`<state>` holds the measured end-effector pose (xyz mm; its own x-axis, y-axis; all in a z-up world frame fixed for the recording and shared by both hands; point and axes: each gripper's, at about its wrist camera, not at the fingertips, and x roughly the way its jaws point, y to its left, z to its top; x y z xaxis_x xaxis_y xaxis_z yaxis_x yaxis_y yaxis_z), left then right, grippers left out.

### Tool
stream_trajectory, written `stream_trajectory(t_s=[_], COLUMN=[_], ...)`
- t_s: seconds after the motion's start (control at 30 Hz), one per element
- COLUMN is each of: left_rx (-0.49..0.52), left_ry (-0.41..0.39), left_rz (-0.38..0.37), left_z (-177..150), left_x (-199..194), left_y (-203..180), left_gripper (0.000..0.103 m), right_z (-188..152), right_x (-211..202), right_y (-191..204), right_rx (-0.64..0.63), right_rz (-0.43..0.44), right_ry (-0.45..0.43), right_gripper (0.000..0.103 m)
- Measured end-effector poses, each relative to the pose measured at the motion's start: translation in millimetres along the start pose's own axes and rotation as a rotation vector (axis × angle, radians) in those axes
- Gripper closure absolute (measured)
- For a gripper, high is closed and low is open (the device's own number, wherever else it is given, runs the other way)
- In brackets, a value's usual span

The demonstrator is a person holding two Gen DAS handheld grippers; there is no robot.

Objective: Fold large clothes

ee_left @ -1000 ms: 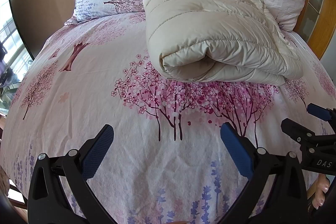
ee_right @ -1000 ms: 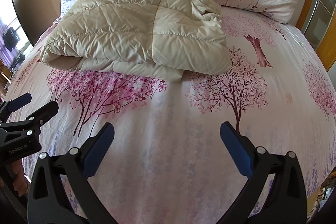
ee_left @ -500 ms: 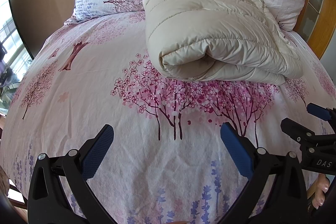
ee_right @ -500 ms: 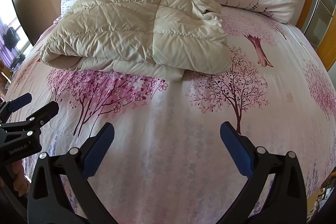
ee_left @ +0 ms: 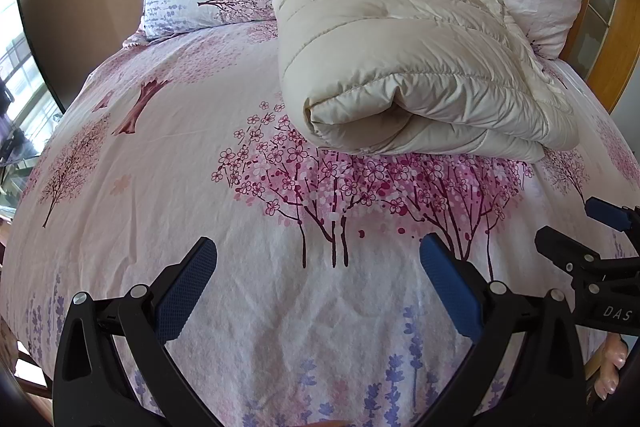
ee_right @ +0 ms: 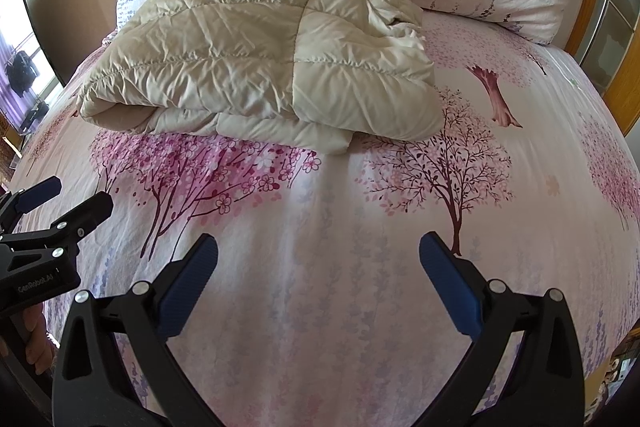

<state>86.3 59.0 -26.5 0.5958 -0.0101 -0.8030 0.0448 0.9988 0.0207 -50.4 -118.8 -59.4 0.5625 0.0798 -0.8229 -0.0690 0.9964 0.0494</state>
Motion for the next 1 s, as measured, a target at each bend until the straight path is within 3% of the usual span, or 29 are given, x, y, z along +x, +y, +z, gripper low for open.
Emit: stream_trajectory(t_s=[1.0], left_rx=[0.011], left_ry=[0.003], left_rz=[0.001], left_z=[-0.8], left_x=[1.5], left_y=[-4.9], left_gripper=[0.001], right_z=[1.9], right_x=[0.4], right_y=[0.9], right_rx=[0.003], right_rz=[0.007], right_ry=[0.003], right_gripper=[0.002])
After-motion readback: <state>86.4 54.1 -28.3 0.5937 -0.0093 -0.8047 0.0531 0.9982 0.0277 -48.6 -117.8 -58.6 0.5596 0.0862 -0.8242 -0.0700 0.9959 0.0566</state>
